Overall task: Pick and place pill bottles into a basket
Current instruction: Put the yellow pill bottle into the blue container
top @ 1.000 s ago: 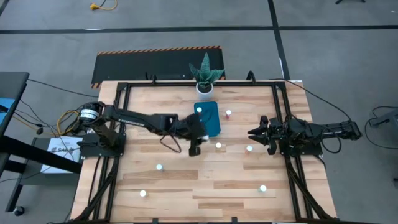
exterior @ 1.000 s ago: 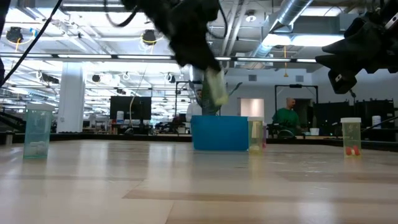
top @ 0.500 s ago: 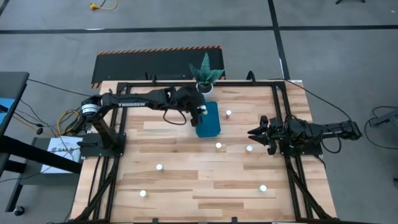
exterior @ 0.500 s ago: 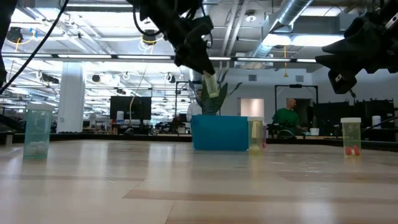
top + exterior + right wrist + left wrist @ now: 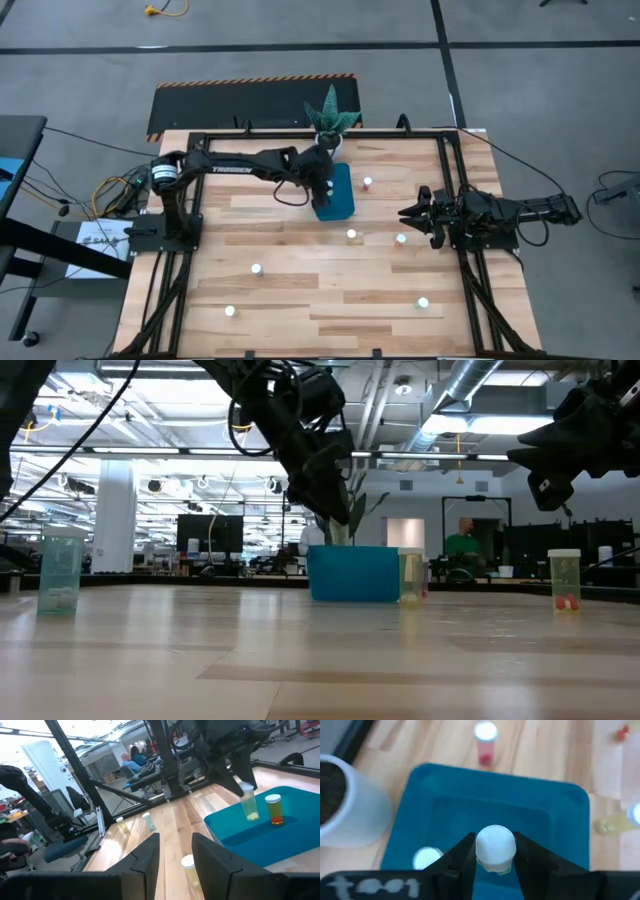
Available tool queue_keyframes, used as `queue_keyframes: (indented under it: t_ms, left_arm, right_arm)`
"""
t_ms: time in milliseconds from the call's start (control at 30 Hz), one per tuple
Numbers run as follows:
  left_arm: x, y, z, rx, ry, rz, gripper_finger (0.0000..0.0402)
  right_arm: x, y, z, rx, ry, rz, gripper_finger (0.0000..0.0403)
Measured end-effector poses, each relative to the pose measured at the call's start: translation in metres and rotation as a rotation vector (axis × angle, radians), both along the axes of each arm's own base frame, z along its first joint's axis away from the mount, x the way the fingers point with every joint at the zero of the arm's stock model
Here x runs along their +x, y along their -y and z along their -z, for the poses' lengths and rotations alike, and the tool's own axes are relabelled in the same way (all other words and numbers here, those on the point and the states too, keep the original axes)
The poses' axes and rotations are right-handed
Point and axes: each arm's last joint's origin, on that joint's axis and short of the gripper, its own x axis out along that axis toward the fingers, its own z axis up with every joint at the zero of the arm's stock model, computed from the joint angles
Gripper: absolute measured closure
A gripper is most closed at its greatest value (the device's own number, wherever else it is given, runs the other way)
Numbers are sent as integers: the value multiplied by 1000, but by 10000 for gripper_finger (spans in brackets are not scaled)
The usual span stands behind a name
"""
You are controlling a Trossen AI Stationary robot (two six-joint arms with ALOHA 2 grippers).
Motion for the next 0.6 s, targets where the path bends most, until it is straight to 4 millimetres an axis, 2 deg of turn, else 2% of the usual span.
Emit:
queue_keyframes:
  t_ms: [167,233,333,600]
  left_arm:
    - [-6,-8,2,13,-49,-17,301]
    - [-4,-10,9,-7,-67,-11,301]
    - [-3,-8,23,-44,-117,3,301]
    - [4,-2,28,-21,-103,0,301]
  right_arm:
    - [0,0,0,0,0,0,294]
    - [0,0,0,0,0,0,294]
    - [0,0,0,0,0,0,294]
    - [0,0,0,0,0,0,294]
